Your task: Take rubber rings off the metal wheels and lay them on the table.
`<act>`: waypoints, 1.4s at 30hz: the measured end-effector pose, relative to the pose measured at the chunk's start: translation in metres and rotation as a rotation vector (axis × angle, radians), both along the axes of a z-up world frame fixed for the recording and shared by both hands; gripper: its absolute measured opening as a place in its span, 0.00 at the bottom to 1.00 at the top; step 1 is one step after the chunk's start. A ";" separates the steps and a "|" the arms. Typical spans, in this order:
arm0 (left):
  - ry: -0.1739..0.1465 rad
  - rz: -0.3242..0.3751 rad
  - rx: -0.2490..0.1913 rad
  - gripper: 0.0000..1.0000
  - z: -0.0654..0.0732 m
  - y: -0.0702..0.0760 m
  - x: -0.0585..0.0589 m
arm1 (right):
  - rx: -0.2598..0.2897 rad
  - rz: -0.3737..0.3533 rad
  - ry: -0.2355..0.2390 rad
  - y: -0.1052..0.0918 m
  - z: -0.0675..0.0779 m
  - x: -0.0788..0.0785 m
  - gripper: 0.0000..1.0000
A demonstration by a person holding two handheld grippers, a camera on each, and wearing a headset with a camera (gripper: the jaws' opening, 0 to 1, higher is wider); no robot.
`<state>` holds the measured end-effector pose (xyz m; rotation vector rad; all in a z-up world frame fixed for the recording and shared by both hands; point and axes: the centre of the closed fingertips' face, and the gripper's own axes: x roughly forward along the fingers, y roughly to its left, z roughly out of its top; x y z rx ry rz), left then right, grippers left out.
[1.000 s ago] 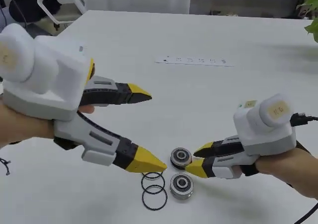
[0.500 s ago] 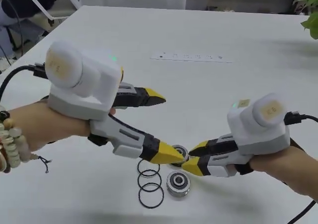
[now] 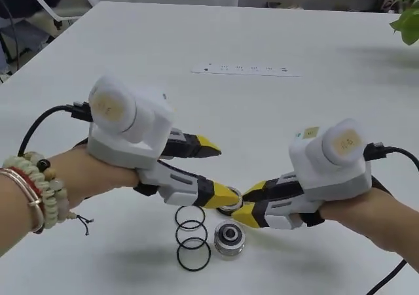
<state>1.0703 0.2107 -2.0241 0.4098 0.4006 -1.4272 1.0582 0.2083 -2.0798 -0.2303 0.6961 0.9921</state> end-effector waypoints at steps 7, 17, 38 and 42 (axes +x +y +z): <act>0.038 0.030 0.011 0.26 -0.018 -0.002 0.000 | -0.004 0.000 -0.001 0.000 0.000 0.000 0.19; 0.030 0.057 0.033 0.12 -0.035 -0.004 -0.001 | -0.016 0.011 -0.008 0.001 -0.001 0.000 0.19; 0.003 0.057 -0.043 0.08 -0.035 -0.002 -0.001 | -0.040 0.032 -0.019 -0.004 -0.001 -0.001 0.06; 0.011 0.068 -0.053 0.08 -0.035 -0.002 -0.001 | -0.044 0.024 -0.030 -0.005 -0.001 0.001 0.01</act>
